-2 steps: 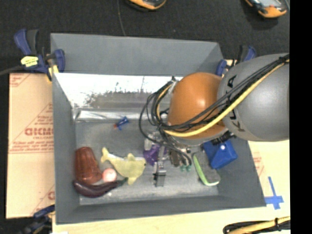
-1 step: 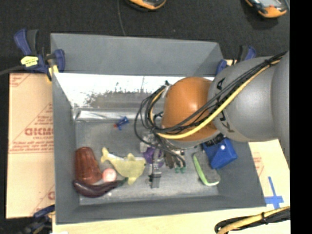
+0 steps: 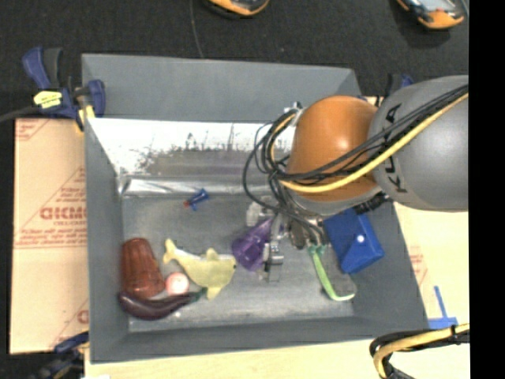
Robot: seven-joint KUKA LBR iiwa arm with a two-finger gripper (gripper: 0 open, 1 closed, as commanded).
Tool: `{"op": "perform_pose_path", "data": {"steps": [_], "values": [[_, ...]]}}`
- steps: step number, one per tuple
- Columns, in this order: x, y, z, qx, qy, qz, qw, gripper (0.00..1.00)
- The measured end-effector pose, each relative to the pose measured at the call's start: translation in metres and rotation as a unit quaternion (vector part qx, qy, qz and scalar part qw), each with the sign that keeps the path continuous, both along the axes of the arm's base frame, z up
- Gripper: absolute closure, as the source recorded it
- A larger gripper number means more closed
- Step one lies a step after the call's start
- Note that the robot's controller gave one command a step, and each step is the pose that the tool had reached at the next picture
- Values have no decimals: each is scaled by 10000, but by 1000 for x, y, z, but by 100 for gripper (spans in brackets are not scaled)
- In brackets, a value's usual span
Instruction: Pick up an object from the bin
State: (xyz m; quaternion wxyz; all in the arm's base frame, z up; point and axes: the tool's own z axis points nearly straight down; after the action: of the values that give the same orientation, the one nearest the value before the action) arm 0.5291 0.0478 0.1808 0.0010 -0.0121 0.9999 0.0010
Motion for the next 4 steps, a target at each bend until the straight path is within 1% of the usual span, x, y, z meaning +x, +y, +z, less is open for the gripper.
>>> {"op": "perform_pose_path", "data": {"steps": [1,2,3,4], "values": [[-7,-48,-10,-12,51,271,9996,0],[-1,-36,-37,1,-45,193,9998,0],[24,-22,-13,-8,-17,405,9992,0],[20,-23,-6,0,-39,413,9991,0]]}}
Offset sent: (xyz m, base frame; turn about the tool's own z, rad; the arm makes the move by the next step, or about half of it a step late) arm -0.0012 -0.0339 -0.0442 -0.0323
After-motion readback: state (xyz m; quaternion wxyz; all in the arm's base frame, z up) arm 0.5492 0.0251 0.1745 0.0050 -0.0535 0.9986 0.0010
